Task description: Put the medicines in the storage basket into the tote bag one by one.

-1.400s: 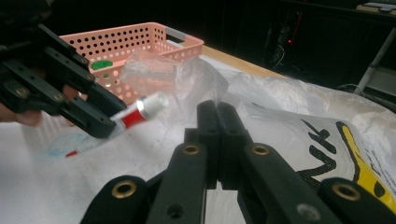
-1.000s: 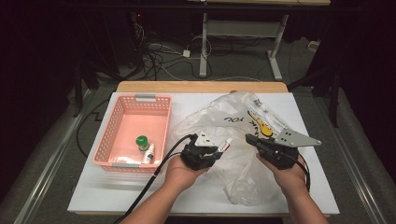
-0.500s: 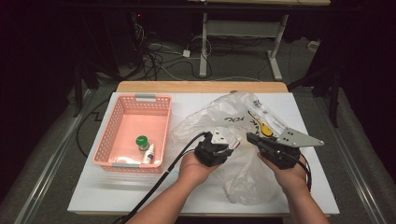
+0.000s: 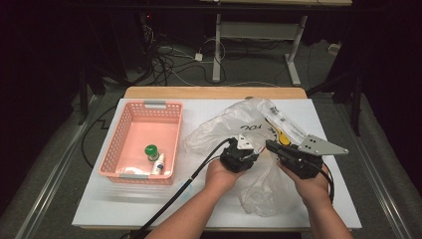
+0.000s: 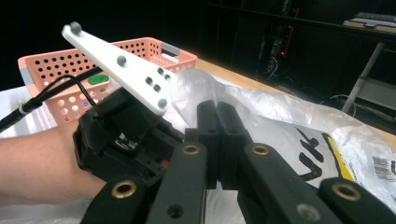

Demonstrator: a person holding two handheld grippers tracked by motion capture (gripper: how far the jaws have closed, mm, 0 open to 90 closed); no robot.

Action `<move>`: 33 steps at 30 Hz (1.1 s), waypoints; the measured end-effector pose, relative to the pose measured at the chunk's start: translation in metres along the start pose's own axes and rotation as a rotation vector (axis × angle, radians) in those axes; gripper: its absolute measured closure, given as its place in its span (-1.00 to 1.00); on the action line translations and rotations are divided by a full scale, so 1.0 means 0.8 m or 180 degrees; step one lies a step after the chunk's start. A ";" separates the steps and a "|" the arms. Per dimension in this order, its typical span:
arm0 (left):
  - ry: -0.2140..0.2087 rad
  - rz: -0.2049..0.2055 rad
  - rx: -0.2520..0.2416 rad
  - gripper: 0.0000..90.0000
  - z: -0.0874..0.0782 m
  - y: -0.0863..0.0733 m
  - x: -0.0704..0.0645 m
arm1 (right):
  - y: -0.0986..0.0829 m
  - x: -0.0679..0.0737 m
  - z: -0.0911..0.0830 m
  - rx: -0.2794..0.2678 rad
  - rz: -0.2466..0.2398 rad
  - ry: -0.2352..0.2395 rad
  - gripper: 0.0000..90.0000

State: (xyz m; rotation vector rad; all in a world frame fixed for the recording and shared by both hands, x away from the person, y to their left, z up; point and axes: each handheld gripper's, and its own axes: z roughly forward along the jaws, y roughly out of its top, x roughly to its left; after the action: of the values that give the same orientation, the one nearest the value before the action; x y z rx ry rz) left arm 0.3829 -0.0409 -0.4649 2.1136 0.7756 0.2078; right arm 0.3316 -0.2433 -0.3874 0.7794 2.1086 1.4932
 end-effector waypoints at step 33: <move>-0.0473 -0.0164 -0.0086 -0.48 -0.056 -0.035 0.005 | -0.005 -0.002 -0.001 0.0064 0.0030 -0.0006 1.00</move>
State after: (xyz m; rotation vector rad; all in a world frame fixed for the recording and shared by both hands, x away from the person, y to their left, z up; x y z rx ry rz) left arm 0.3551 0.0038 -0.4593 2.0549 0.7340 0.0329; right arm 0.3315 -0.2461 -0.3907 0.7987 2.1244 1.4777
